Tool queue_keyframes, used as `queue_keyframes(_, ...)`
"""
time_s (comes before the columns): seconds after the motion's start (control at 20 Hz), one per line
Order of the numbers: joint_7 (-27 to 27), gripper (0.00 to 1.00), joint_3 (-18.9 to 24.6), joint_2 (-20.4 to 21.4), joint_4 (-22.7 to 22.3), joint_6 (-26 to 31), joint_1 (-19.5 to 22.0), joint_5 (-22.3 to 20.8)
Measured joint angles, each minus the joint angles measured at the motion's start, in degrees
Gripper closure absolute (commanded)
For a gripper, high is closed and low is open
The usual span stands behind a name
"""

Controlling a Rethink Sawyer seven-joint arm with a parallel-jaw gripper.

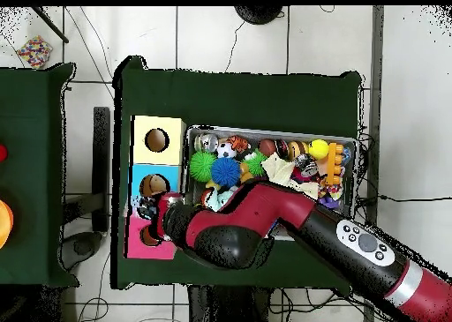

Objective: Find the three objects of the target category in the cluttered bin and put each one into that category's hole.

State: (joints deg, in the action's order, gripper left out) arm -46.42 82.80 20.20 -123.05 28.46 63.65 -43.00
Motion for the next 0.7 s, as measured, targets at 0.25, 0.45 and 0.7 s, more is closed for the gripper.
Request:
queue_keyframes(0.25,0.0,1.0,0.14,-0.22,0.0,-2.42,0.18,-0.25)
queue_keyframes(0.45,0.0,1.0,0.64,-1.01,0.0,-4.33,0.75,-0.35)
queue_keyframes(0.7,0.0,1.0,1.38,-2.68,0.01,-8.2,2.23,-1.29)
